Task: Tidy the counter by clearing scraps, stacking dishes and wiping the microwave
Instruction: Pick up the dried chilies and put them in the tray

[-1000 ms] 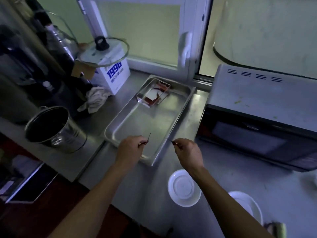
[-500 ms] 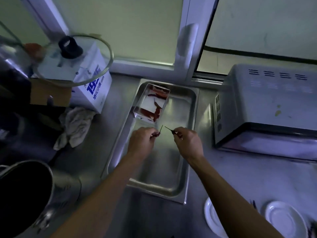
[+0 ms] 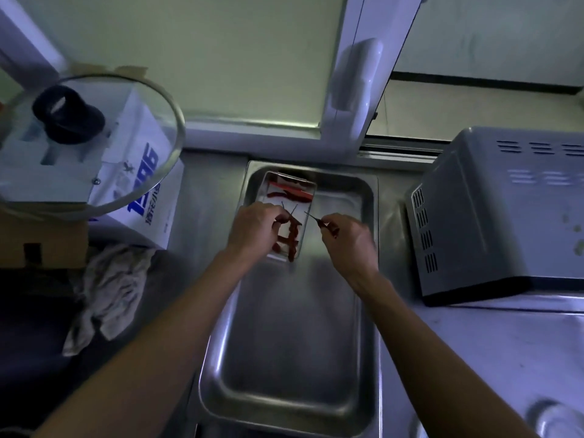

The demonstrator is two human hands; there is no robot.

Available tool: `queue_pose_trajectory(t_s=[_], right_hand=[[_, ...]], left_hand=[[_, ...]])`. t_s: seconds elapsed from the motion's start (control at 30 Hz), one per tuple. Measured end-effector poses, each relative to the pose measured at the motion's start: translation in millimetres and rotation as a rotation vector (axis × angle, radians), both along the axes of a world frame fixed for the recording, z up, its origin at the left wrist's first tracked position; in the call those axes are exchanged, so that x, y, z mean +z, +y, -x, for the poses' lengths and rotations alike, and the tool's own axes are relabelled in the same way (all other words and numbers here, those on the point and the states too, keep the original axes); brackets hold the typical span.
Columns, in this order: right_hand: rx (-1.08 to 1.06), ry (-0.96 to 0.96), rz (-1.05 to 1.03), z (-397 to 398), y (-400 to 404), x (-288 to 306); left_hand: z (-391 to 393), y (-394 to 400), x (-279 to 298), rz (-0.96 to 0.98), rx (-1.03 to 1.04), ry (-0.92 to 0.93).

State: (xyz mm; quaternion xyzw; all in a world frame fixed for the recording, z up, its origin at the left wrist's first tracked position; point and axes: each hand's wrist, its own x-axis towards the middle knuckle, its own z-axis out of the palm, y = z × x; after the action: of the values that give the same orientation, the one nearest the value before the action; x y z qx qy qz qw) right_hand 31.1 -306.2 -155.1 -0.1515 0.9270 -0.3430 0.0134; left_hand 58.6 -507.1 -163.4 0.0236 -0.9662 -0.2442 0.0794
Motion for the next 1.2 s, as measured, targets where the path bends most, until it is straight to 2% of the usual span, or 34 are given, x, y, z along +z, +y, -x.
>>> queue_pose_trajectory(t_s=[0.23,0.57,0.8,1.03,1.2], right_hand=[[-0.008,-0.110,0.011,25,-11,-31],[-0.021,-0.206,0.010,40,-10,-49],[-0.007,-0.148,-0.005,45,-17,-47],[0.024,-0.110,0.053,43,-42,-40],[0.089,-0.064,0.018,49,-73,-35]], left_hand=[[26,-10,-30,0.108,-0.069,-0.092],[43,-9,-45,0.183,-0.118,-0.127],[30,-17,-43,0.102,-0.055,-0.049],[9,-26,-31,0.100,-0.014,-0.024],[1,-39,-29,0.086,0.003,-0.026]])
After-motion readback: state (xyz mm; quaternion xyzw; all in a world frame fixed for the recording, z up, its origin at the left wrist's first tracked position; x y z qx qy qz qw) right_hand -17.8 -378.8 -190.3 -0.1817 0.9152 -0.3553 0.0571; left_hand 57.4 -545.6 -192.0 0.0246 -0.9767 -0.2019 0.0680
